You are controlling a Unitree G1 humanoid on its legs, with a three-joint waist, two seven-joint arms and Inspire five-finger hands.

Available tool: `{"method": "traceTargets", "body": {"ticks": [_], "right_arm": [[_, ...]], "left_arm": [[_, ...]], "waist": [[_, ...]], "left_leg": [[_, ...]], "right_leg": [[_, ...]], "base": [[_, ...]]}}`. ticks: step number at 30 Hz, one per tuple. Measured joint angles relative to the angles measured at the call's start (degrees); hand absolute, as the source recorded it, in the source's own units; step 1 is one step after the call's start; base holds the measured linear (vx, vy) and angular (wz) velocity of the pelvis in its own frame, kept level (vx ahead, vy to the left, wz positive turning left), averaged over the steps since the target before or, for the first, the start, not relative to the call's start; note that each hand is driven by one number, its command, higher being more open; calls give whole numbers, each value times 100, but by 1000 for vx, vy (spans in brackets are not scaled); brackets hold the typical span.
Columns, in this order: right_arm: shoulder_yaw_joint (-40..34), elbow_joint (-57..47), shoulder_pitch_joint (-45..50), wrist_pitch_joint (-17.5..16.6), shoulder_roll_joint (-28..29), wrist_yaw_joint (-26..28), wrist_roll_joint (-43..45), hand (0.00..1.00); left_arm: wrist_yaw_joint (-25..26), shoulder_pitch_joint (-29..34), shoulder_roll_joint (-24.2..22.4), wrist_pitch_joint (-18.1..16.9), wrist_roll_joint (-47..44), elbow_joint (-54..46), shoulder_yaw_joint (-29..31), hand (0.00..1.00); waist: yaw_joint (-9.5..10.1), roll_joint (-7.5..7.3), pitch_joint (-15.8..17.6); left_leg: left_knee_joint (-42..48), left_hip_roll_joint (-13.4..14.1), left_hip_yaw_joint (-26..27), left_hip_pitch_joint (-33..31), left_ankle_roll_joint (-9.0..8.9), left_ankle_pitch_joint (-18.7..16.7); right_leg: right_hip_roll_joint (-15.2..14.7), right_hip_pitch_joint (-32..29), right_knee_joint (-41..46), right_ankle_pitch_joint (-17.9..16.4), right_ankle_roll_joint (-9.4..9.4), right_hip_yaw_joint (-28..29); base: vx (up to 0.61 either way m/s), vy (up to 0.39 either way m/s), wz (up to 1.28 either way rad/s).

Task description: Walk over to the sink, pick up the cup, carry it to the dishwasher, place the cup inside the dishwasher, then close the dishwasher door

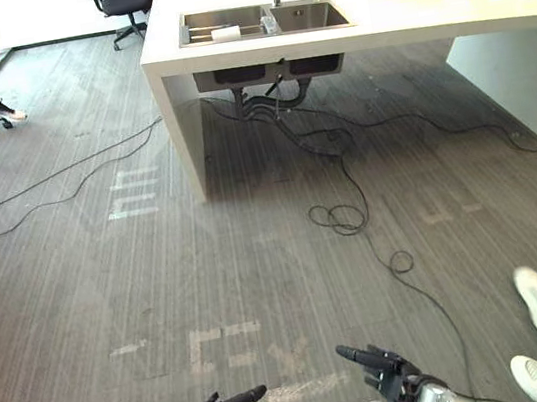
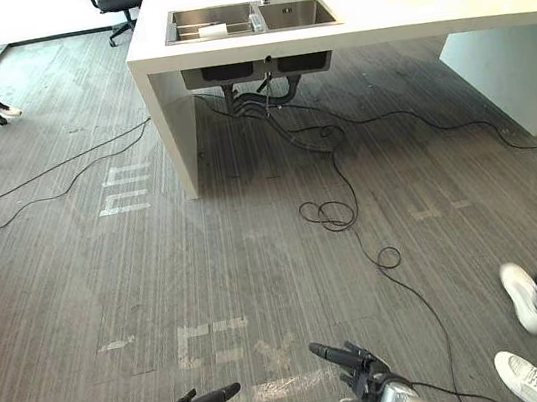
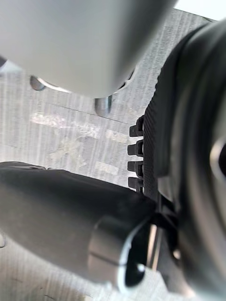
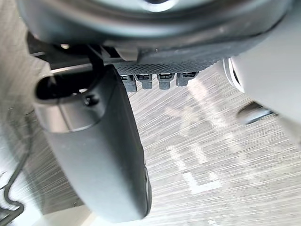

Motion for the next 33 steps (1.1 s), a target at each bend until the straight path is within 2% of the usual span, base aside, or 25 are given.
{"method": "traceTargets", "body": {"ticks": [2,4,5,6,8,10,11,12,13,14,16,17,18,19,20,22,23,24,25,26,28,30,31,32,33], "right_arm": [[10,-38,-95,6,-58,3,163,100],[12,-199,-100,28,-58,-1,181,100],[13,-325,-123,73,-57,-2,219,100],[16,-409,-128,109,-53,0,311,100],[18,-528,-73,140,-43,-3,345,100],[8,-649,64,160,-46,-11,344,100],[9,-683,191,222,-25,-16,346,100],[9,-677,240,250,-23,-21,346,100],[-7,-767,245,220,-70,-51,376,100],[-8,-782,246,216,-79,-49,389,100],[-32,-872,300,201,-71,21,395,100],[-100,-885,346,214,-77,66,388,100],[-181,-865,380,226,-83,62,378,100],[-235,-829,387,229,-87,63,374,100],[-257,-768,382,233,-189,74,347,100],[-251,-773,508,243,-310,95,273,100],[-222,-754,586,283,-388,101,170,100],[-218,-692,594,339,-423,100,74,100],[-218,-655,588,350,-424,100,72,100],[-219,-606,560,352,-422,101,72,100],[-213,-602,476,334,-422,108,79,100],[-215,-648,279,324,-430,89,92,100],[-217,-686,255,317,-426,75,109,100],[-231,-729,232,259,-406,60,124,100],[-233,-726,254,224,-394,65,152,100]], "left_arm": [[4,-184,-36,148,-128,-217,-26,100],[7,-402,-44,292,-145,-456,-178,100],[58,-542,-63,391,-146,-654,-232,100],[160,-623,-99,459,-147,-802,-251,100],[318,-652,-117,525,-231,-958,-291,100],[436,-643,-140,636,-307,-994,-291,100],[465,-584,-143,737,-314,-995,-286,100],[457,-544,-127,761,-296,-984,-279,100],[449,-424,-156,809,-223,-946,-253,100],[440,-393,-160,810,-210,-925,-253,100],[356,-206,-165,751,-185,-734,-275,100],[334,-116,-213,708,-187,-590,-276,100],[318,-71,-285,665,-188,-491,-277,100],[285,-89,-293,643,-194,-469,-273,100],[177,-94,-325,470,-219,-465,-257,100],[164,-95,-439,239,-236,-462,-173,100],[158,-114,-506,44,-253,-475,-155,100],[137,-147,-521,-72,-260,-549,-153,100],[135,-167,-515,-89,-264,-614,-151,100],[140,-167,-510,-104,-280,-813,-153,100],[153,-132,-557,-103,-315,-1166,-163,100],[298,-28,-675,-121,-272,-1618,-160,100],[344,-6,-704,-123,-256,-1716,-160,100],[444,20,-747,-128,-262,-1874,-165,100],[505,13,-776,-131,-262,-1917,-166,100]], "waist": [[-27,48,71],[-48,54,138],[-46,67,193],[-38,75,214],[-36,52,232],[-54,20,292],[-46,-19,291],[-32,-36,293],[-58,99,327],[-76,120,319],[-153,213,234],[-179,311,94],[-168,386,-26],[-156,419,-46],[-173,506,-80],[-175,658,-135],[-177,771,-164],[-172,804,-129],[-167,806,-100],[-155,716,6],[-44,680,89],[41,683,157],[43,683,170],[50,680,213],[46,699,265]], "left_leg": [[339,38,-165,10,32,-252],[403,63,-329,70,40,-297],[472,116,-401,60,17,-334],[542,176,-417,47,-25,-399],[718,211,-413,46,-111,-564],[1000,249,-449,121,-225,-852],[1254,261,-508,118,-334,-1136],[1392,273,-512,120,-407,-1306],[1624,472,-494,105,-513,-1616],[1650,525,-496,102,-556,-1660],[1714,837,-551,126,-723,-1913],[1680,1071,-561,177,-817,-2011],[1871,1177,-566,156,-883,-1971],[2190,1256,-553,-15,-897,-1906],[3265,1409,-523,-495,-949,-1567],[4441,1667,-388,-993,-1139,-918],[5560,1986,-291,-1484,-1134,-570],[6566,2199,-258,-1926,-1034,-643],[6881,2222,-262,-2123,-966,-687],[6955,2157,-252,-2426,-913,-770],[6115,1965,-60,-2745,-917,-840],[3865,1605,171,-2865,-964,-790],[3190,1489,130,-2845,-1034,-706],[1941,1283,3,-2742,-1142,-377],[1092,1185,-49,-2625,-1224,-69]], "right_leg": [[-39,-236,142,-222,61,53],[108,-266,-640,-221,88,33],[313,-295,-1491,-122,101,96],[523,-299,-2443,175,154,168],[685,-248,-3494,444,192,194],[681,-137,-3529,452,188,37],[685,49,-3532,398,157,17],[715,124,-3596,538,34,31],[856,28,-3319,735,-125,72],[896,-20,-3219,741,-135,97],[1104,-320,-2546,761,-327,126],[1276,-400,-2304,578,-613,21],[1404,-404,-2267,380,-898,-45],[1450,-398,-2240,291,-1018,-81],[1488,-277,-2255,192,-1032,-93],[1578,5,-2442,46,-1079,-111],[1703,333,-2682,-29,-1173,-138],[1814,719,-2939,-85,-1233,-140],[1847,929,-3063,-109,-1245,-141],[1866,1311,-3298,-136,-1243,-135],[1869,1648,-3521,-144,-1210,-13],[1858,1908,-3738,-139,-1129,219],[1856,1956,-3781,-152,-1073,267],[1855,2083,-3864,-197,-969,336],[1856,2243,-3890,-273,-846,421]], "base": [[108,79,44],[196,49,50],[196,5,28],[158,-9,19],[210,-65,5],[215,-139,7],[185,-171,4],[286,-259,-6],[254,-218,-9],[265,-215,-5],[321,-233,10],[506,-320,11],[453,-258,8],[464,-257,1],[453,-226,0],[464,-182,3],[491,-141,7],[493,-139,7],[451,-139,3],[379,-116,-8],[332,-73,-36],[355,15,-59],[357,82,-49],[259,118,-41],[313,154,-38]]}}
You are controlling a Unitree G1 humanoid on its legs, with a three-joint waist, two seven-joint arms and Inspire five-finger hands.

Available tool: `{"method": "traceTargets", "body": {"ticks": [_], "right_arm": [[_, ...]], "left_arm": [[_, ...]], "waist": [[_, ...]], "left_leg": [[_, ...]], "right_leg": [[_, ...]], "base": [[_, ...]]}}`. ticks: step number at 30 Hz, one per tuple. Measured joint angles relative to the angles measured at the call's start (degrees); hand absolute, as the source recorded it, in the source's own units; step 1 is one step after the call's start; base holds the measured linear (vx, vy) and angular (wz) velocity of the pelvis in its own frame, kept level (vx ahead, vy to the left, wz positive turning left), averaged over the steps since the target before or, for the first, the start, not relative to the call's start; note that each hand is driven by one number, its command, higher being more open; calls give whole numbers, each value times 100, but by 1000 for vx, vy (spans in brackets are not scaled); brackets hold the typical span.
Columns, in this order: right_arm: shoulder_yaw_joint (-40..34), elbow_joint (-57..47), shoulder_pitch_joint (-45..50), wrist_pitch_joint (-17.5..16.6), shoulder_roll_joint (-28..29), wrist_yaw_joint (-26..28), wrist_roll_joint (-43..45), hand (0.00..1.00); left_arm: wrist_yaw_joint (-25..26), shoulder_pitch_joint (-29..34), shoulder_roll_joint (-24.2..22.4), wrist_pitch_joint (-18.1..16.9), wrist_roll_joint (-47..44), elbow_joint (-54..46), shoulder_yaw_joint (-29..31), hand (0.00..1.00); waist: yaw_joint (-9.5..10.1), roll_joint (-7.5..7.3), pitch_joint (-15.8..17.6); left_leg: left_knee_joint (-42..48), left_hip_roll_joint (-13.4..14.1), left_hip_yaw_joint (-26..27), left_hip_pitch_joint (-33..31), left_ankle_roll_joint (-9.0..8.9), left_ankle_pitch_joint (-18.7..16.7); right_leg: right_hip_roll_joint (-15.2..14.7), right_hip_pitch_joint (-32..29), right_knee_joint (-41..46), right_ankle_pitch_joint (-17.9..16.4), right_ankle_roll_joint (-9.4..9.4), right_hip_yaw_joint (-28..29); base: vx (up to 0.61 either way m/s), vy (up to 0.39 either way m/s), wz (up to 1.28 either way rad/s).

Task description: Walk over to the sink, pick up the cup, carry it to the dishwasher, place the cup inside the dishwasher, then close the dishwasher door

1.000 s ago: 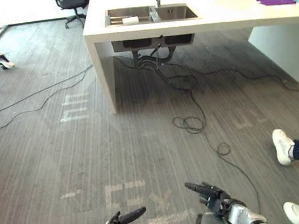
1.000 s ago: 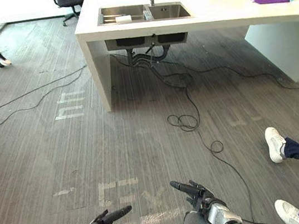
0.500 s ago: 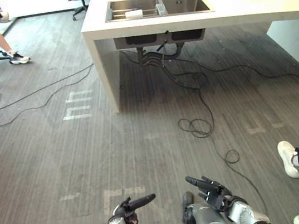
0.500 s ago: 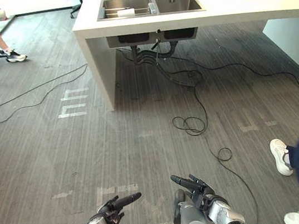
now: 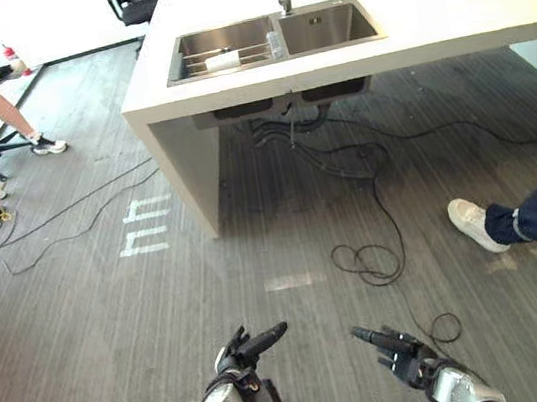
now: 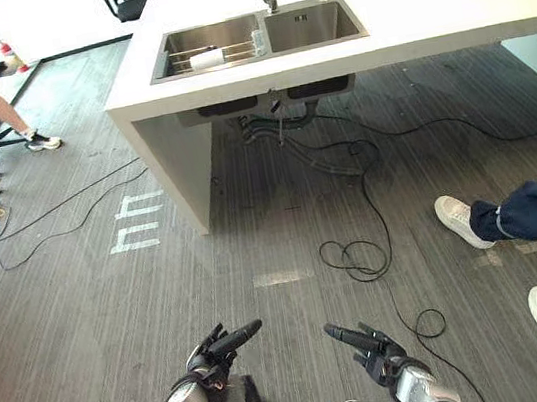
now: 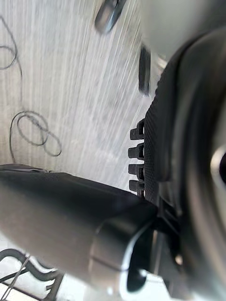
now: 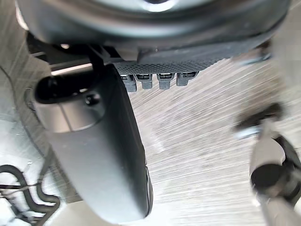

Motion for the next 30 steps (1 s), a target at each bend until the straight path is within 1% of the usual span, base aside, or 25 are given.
{"method": "traceTargets", "body": {"ticks": [2,3,4,5,6,8,9,10,11,12,14,15,16,17,18,19,21,22,23,24,25,26,28,29,30], "right_arm": [[-29,13,159,-1,-14,66,10,100],[-43,37,358,-1,-50,130,7,100],[-44,115,398,2,-35,143,7,100],[-12,215,472,32,-27,184,4,100],[0,233,489,32,-28,199,4,100],[18,261,483,39,-28,286,-3,100],[23,284,471,51,-24,297,-4,100],[26,381,444,93,7,298,-9,100],[11,567,460,131,85,299,-33,100],[4,653,444,159,94,299,-41,100],[-108,751,408,156,106,285,-44,100],[-258,756,347,151,140,263,-39,100],[-269,766,330,146,149,238,-39,100],[-285,749,290,101,156,186,-38,100],[-440,741,265,51,161,171,-29,100],[-509,733,264,38,165,172,4,100],[-788,646,253,35,169,173,207,100],[-852,603,254,35,171,172,234,100],[-993,549,251,33,169,170,251,100],[-1136,519,248,33,170,168,251,100],[-1193,518,244,34,169,164,248,100],[-1363,521,241,62,182,166,236,100],[-1401,534,249,59,207,195,170,100],[-1413,618,269,25,268,236,39,100],[-1450,630,270,1,225,278,-71,100]], "left_arm": [[87,15,-9,1,1,2,-1,100],[120,39,0,-3,3,5,1,100],[112,29,51,-11,8,11,6,100],[99,21,142,-39,18,8,16,100],[96,8,166,-57,24,7,40,100],[103,11,166,-131,26,9,266,100],[107,23,169,-156,28,11,307,100],[108,72,169,-191,79,10,423,100],[137,174,195,-267,164,10,500,100],[159,218,184,-338,206,12,512,100],[217,291,139,-618,323,11,521,100],[274,368,154,-952,449,-5,521,100],[323,397,161,-1051,473,-54,524,100],[419,473,155,-1206,471,-259,565,100],[526,559,111,-1335,464,-582,660,100],[588,603,77,-1411,461,-760,725,100],[758,631,60,-1719,452,-1391,862,100],[786,604,69,-1771,454,-1506,879,100],[860,467,97,-1834,454,-1604,896,100],[916,314,159,-1869,454,-1653,911,100],[952,231,202,-1873,454,-1662,919,100],[979,109,266,-1872,452,-1677,1002,100],[1015,124,338,-1870,440,-1833,1205,100],[1008,222,362,-1881,414,-2051,1391,100],[1019,274,287,-1881,410,-2138,1437,100]], "waist": [[-11,24,28],[-28,99,10],[-37,69,30],[-5,-81,31],[29,-132,45],[161,-206,52],[180,-219,49],[240,-298,-3],[305,-484,-144],[320,-502,-192],[346,-487,-244],[356,-584,-303],[357,-629,-330],[355,-668,-355],[350,-644,-361],[336,-607,-368],[278,-562,-370],[254,-533,-358],[235,-428,-309],[235,-349,-268],[229,-321,-251],[224,-307,-240],[221,-368,-218],[252,-525,-235],[266,-411,-240]], "left_leg": [[-288,-14,118,48,2,79],[-290,42,267,159,106,155],[-249,49,289,206,265,456],[-93,-39,351,181,452,686],[-1,-94,352,142,525,738],[642,-231,362,-190,601,700],[866,-279,376,-290,735,605],[1213,-379,428,-434,1093,351],[1258,-565,547,-460,1172,133],[1239,-634,558,-455,1224,76],[1125,-771,543,-300,1275,-49],[938,-917,564,-34,1353,-141],[882,-971,555,83,1363,-188],[754,-1055,527,385,1350,-274],[572,-1091,480,725,1304,-341],[477,-1091,446,863,1260,-374],[150,-1005,259,1362,1123,-418],[148,-941,185,1432,1080,-445],[224,-749,45,1534,1002,-504],[334,-568,-127,1599,894,-596],[417,-476,-236,1620,842,-638],[514,-349,-427,1673,697,-727],[737,-198,-693,1816,410,-1033],[964,-195,-833,1940,200,-1343],[1038,-60,-874,1957,164,-1463]], "right_leg": [[21,247,4,-196,155,89],[79,432,66,-414,240,93],[38,523,137,-553,258,91],[-117,532,294,-780,333,96],[-183,528,326,-860,338,115],[-412,480,325,-1074,367,190],[-494,486,326,-1129,399,186],[-646,506,329,-1238,463,177],[-873,474,435,-1274,516,137],[-968,346,698,-1256,559,137],[-1237,-273,2138,-1026,1039,228],[-1544,-868,3657,-613,1707,391],[-1639,-1115,4266,-413,1850,456],[-1807,-1515,5247,-317,1721,435],[-1972,-1786,5840,-428,1348,177],[-2045,-1925,5959,-516,1188,6],[-2175,-2371,5375,-797,759,-642],[-2145,-2448,4970,-823,721,-762],[-1975,-2534,3893,-779,752,-871],[-1827,-2615,2837,-587,830,-826],[-1779,-2644,2388,-423,826,-755],[-1738,-2685,1792,-47,762,-686],[-1771,-2643,1818,1054,722,-651],[-1827,-2521,2098,1545,461,-641],[-1764,-2490,2240,1337,493,-690]], "base": [[286,207,-18],[316,251,4],[318,259,13],[252,191,6],[349,251,-14],[287,196,-18],[258,192,-4],[455,241,-2],[394,199,-2],[420,137,12],[406,168,15],[392,179,6],[369,128,5],[345,95,0],[385,90,0],[301,55,6],[283,-29,24],[298,-117,43],[262,-168,56],[271,-192,64],[305,-245,76],[334,-307,79],[340,-380,69],[276,-379,39],[314,-463,36]]}}
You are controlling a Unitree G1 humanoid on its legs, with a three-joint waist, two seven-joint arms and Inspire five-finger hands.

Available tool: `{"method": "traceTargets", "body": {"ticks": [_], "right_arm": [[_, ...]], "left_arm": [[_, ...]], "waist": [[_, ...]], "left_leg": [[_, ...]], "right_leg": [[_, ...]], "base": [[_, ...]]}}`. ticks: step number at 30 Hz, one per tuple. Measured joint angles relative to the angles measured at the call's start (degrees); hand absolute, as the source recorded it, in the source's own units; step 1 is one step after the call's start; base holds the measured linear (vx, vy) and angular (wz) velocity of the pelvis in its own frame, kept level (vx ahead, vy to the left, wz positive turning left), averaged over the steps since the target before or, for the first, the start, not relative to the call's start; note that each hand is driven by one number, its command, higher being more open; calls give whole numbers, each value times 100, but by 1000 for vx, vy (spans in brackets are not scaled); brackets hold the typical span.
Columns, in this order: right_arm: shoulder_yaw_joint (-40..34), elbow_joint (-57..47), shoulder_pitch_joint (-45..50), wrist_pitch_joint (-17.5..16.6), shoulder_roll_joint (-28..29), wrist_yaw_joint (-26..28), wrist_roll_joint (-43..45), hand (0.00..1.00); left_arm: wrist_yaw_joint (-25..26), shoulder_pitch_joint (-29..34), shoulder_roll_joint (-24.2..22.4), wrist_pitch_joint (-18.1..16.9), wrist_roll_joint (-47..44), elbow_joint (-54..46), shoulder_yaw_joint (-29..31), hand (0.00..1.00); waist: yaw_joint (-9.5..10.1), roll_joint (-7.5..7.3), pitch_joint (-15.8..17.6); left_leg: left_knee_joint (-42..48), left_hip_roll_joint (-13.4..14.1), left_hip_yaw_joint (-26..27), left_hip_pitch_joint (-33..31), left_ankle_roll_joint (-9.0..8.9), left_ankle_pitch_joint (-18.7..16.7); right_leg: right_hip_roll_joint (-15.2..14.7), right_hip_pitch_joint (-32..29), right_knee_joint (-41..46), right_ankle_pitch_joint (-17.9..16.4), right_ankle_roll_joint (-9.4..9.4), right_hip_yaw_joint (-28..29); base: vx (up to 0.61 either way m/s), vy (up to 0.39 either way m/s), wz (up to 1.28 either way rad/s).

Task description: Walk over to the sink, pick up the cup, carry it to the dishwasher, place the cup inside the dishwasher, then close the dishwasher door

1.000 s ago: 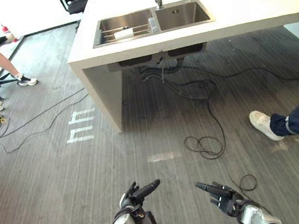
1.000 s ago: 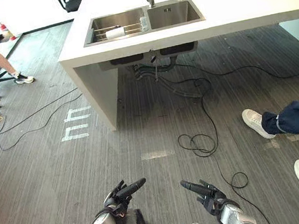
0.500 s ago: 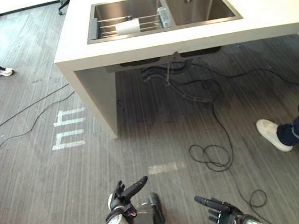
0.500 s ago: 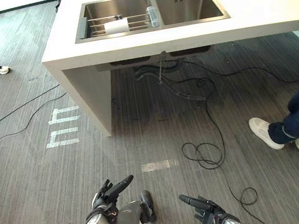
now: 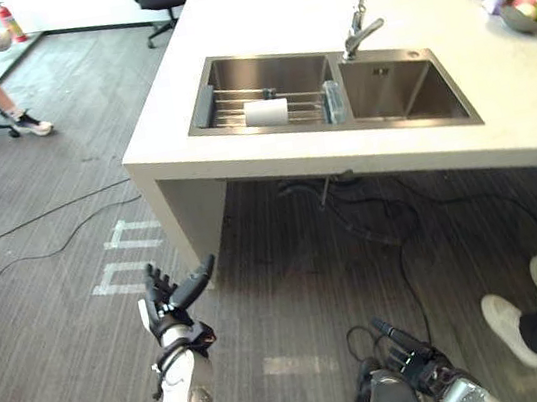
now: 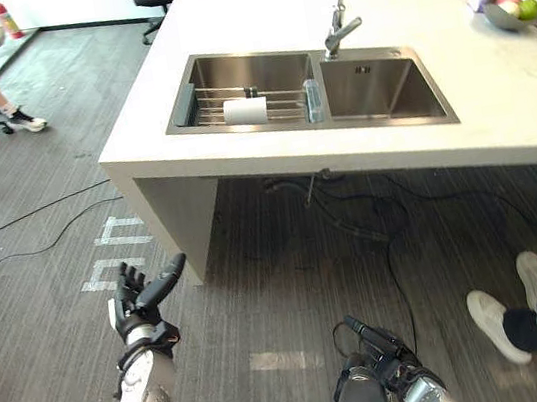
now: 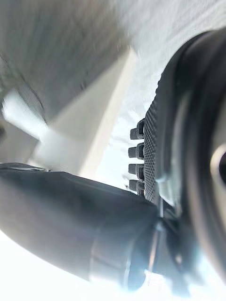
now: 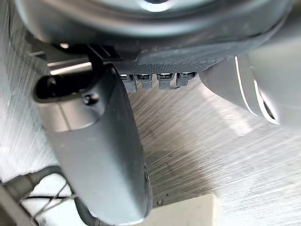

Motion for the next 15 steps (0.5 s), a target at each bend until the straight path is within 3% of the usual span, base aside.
{"method": "traceTargets", "body": {"ticks": [1,2,3,4,9,10,12,13,14,15], "right_arm": [[-104,-2,1,-71,-127,102,-125,100],[-128,6,31,-96,-208,166,-206,100],[-127,20,51,-93,-216,191,-210,100],[-116,90,107,-82,-228,230,-204,100],[-67,105,342,98,-277,288,-177,100],[-30,106,405,105,-285,303,-193,100],[216,193,622,292,-308,334,-204,100],[230,271,678,366,-297,332,-186,100],[62,351,736,416,-295,328,-78,100],[66,351,763,467,-341,322,-118,100]], "left_arm": [[20,133,-151,-2,3,-258,23,100],[51,229,-265,-23,13,-563,23,100],[84,232,-303,-28,46,-690,21,100],[176,184,-350,-45,120,-925,3,100],[691,-9,-343,-106,172,-992,-17,100],[756,-7,-350,-128,200,-1012,19,100],[1005,65,-413,-220,402,-1285,227,100],[1043,85,-413,-229,402,-1368,224,100],[1100,149,-428,-269,400,-1535,250,100],[1084,159,-443,-273,397,-1738,275,100]], "waist": [[-9,248,33],[-7,338,15],[-11,359,-2],[-25,300,-4],[-199,337,-90],[-202,338,-146],[-189,315,-238],[-190,334,-236],[-203,407,-185],[-202,369,-73]], "left_leg": [[-3,273,-103,-8,-89,-47],[-150,362,-175,-16,-131,-19],[-241,373,-228,-1,-216,30],[-341,402,-271,-6,-261,84],[-716,576,-208,175,-103,128],[-726,588,-146,171,0,79],[-45,577,32,-86,760,43],[500,603,57,-366,845,152],[1582,706,50,-890,667,618],[2138,710,84,-1161,440,569]], "right_leg": [[154,-21,161,-89,64,-151],[261,-57,217,-296,46,-274],[308,-41,191,-478,-16,-299],[432,82,-78,-1048,-32,-256],[657,72,-83,-1525,-65,-293],[667,1,-9,-1600,-50,-255],[666,-45,60,-1838,-53,-180],[674,22,-39,-1838,-57,-198],[707,354,-410,-1764,-82,-226],[703,773,-766,-1679,-131,-278]], "base": [[261,-391,19],[226,-342,17],[209,-335,14],[183,-303,5],[138,-139,-4],[166,-45,-29],[208,-44,-18],[203,-70,10],[232,-37,19],[201,-17,25]]}}
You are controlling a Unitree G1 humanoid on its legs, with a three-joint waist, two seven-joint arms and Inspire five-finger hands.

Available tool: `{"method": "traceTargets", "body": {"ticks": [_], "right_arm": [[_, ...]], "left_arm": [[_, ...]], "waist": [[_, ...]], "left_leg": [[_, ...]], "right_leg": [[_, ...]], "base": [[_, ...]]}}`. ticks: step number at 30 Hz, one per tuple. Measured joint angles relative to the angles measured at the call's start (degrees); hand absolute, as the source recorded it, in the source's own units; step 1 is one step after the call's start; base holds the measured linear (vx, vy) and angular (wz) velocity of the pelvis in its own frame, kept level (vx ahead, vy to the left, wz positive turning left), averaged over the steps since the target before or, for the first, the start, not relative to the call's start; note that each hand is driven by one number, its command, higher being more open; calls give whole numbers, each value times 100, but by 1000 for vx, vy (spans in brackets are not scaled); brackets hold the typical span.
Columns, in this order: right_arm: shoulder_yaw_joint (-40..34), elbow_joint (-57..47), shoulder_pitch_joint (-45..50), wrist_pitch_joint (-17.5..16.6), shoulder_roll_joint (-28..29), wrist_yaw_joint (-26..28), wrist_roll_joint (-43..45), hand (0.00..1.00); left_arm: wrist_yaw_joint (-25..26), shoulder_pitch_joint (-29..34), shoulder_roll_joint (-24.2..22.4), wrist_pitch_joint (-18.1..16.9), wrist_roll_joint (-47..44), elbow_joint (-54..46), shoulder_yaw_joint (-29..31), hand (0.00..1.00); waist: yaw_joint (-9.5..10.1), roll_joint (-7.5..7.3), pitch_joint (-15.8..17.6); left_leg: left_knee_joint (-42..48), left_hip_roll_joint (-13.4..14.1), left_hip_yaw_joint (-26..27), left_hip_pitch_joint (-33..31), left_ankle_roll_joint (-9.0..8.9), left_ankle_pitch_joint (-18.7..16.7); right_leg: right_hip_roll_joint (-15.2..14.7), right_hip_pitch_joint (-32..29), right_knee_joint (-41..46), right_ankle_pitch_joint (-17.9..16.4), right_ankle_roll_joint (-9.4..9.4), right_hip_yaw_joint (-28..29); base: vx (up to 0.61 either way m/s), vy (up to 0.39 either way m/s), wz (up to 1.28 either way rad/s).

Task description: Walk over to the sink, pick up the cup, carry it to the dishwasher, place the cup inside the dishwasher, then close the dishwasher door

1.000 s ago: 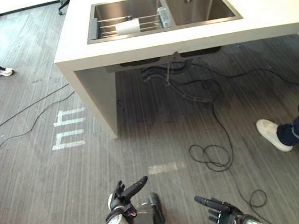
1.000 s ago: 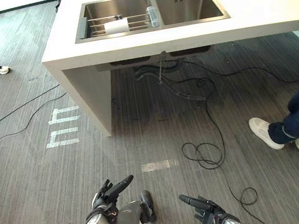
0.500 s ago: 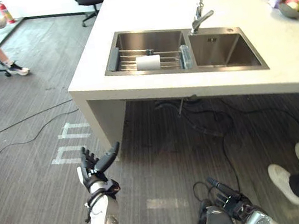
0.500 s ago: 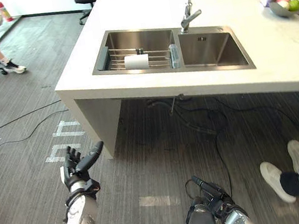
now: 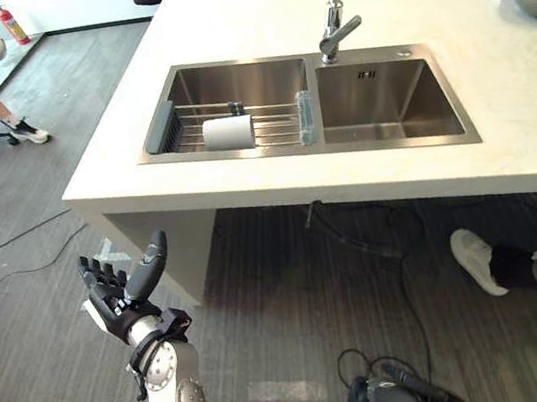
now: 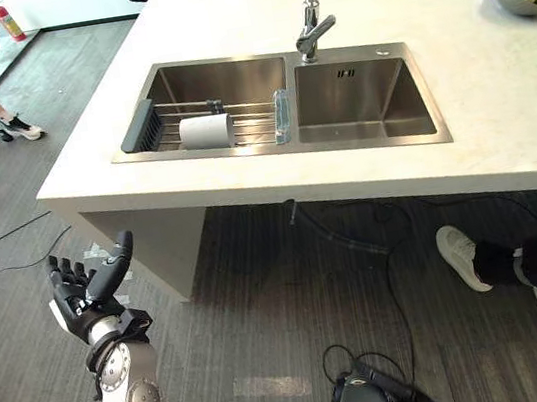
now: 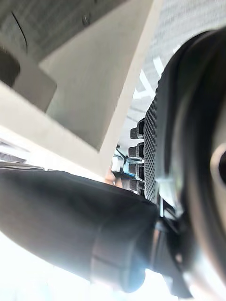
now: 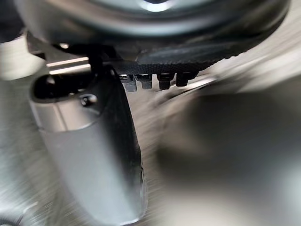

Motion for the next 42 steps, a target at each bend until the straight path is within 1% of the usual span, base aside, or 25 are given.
{"method": "traceTargets", "body": {"ticks": [2,3,4,5,6,7,9,10,12,13,14,15,16,21,24,29,33,35,36,37,38,39,40,41,42], "right_arm": [[14,40,116,129,-55,-1,-180,100],[29,51,126,158,-85,2,-275,100],[34,59,153,204,-128,8,-356,100],[39,49,175,214,-149,15,-371,100],[49,-1,232,233,-186,30,-375,100],[-23,1,304,185,-211,-22,-358,100],[-79,-21,333,142,-96,-103,-350,100],[-81,-6,307,134,-107,-165,-346,100],[-63,18,290,110,-74,-227,-244,100],[1,26,301,77,-65,-278,-223,100],[47,56,305,40,-94,-308,-157,100],[64,61,319,3,-131,-316,-93,100],[112,133,873,-395,89,-187,649,100],[122,68,894,-389,91,-189,648,100],[303,-463,1118,-462,126,-218,646,100],[516,-1508,1287,-1008,301,-465,633,100],[499,-1811,913,-1821,559,-1017,590,100],[373,-1810,786,-2233,659,-1327,585,100],[314,-1807,771,-2270,680,-1395,574,100],[220,-1741,710,-2276,587,-1572,478,100],[218,-1631,646,-2268,558,-1695,339,100],[218,-1591,637,-2268,567,-1723,300,100],[215,-1493,588,-2264,627,-1735,262,100],[153,-1355,484,-2244,735,-1726,178,100],[115,-1291,451,-2229,807,-1715,151,100]], "left_arm": [[-172,24,23,-5,14,-438,-11,100],[-261,54,39,-5,24,-728,-26,100],[-348,88,37,-5,141,-1179,-56,100],[-399,113,46,-5,179,-1411,-83,100],[-526,203,50,-3,233,-1867,-95,100],[-667,231,125,-9,229,-2131,-58,100],[-813,83,305,3,220,-2153,29,100],[-841,70,309,14,218,-2152,88,100],[-841,64,309,26,214,-2151,158,100],[-842,60,307,22,212,-2158,174,100],[-845,74,307,20,211,-2157,210,100],[-872,66,312,14,211,-2157,257,100],[-1161,-309,481,16,104,-1868,-357,100],[-1161,-308,479,16,104,-1859,-369,100],[-1208,-258,477,17,81,-1810,-539,100],[-1757,48,441,258,-12,-1792,-938,100],[-2478,53,363,434,293,-1801,-1471,100],[-2848,51,341,555,508,-1996,-1711,100],[-2898,49,327,601,496,-2073,-1728,100],[-2935,41,258,633,416,-2134,-1710,100],[-2935,41,224,687,283,-2127,-1670,100],[-2949,42,233,708,227,-2127,-1651,100],[-2979,39,256,705,209,-2140,-1622,100],[-2988,27,293,680,226,-2148,-1564,100],[-2988,21,318,675,230,-2143,-1560,100]], "waist": [[34,-59,77],[47,-36,93],[82,5,98],[117,37,100],[218,162,76],[228,304,-12],[227,209,-56],[229,224,-62],[205,220,-98],[225,161,-122],[261,183,-136],[259,282,-215],[-132,271,-905],[-148,269,-903],[-153,256,-893],[-330,241,-882],[-286,166,-844],[-278,23,-881],[-280,-7,-877],[-264,-9,-863],[-251,-11,-863],[-219,-20,-858],[-136,-79,-825],[-134,-115,-775],[-152,-127,-740]], "left_leg": [[-383,-248,178,-203,-197,-381],[-742,-378,242,-368,-228,-360],[-1332,-478,321,-582,-377,-144],[-1680,-507,359,-634,-413,155],[-2261,-497,477,-674,-527,1655],[-2141,-507,498,-703,-224,2185],[-2307,-724,431,-705,-242,2194],[-2410,-774,406,-704,-253,2202],[-3017,-927,62,-566,-602,2458],[-2782,-968,-47,-530,-511,1987],[-2442,-931,-16,-402,-396,1492],[-2751,-910,-4,-127,-431,1309],[-4484,-726,46,449,-401,1868],[-4484,-708,62,452,-402,1867],[-4482,-682,145,488,-412,1860],[-4478,-707,285,549,-415,1846],[-4267,-960,290,501,-248,1640],[-3905,-1228,575,311,-55,1457],[-3750,-1280,674,261,4,1379],[-3580,-1353,629,192,59,1214],[-3588,-1427,502,261,93,1189],[-3621,-1442,458,335,107,1183],[-3708,-1437,439,480,173,1144],[-3759,-1431,373,615,268,1121],[-3763,-1420,321,630,303,1089]], "right_leg": [[-97,632,-423,72,-50,-163],[-135,860,-543,82,-38,-268],[-172,1029,-563,125,53,-363],[-174,1086,-560,109,85,-393],[-124,1188,-526,40,202,-352],[-79,1330,-535,-81,393,-281],[-254,1251,-604,-103,428,-109],[-278,1206,-685,-106,424,-61],[-280,1101,-912,-51,379,117],[-358,1016,-1040,91,421,185],[-344,1000,-1078,146,467,262],[-271,1002,-1129,176,514,363],[113,1112,-1775,564,688,122],[118,1112,-1805,564,688,138],[145,1158,-1858,601,675,210],[103,1171,-1833,596,676,279],[-344,1163,-1237,288,833,-102],[-862,1212,-823,4,958,-557],[-980,1270,-741,11,973,-695],[-1236,1129,-10,66,959,-770],[-1515,795,901,364,509,-700],[-1601,670,1218,544,299,-667],[-1700,503,1650,932,231,-513],[-1724,347,1985,1165,328,-238],[-1665,252,2122,990,404,-136]], "base": [[262,-2,35],[356,28,36],[201,45,22],[265,117,-11],[297,143,-23],[368,178,-15],[243,154,6],[151,134,-7],[60,71,-11],[43,57,-36],[79,90,-58],[59,46,-44],[43,36,-21],[0,0,-1],[-1,0,-12],[-11,6,-8],[-2,69,34],[58,137,102],[143,134,103],[159,154,84],[148,163,69],[158,196,38],[268,186,13],[286,155,9],[235,79,23]]}}
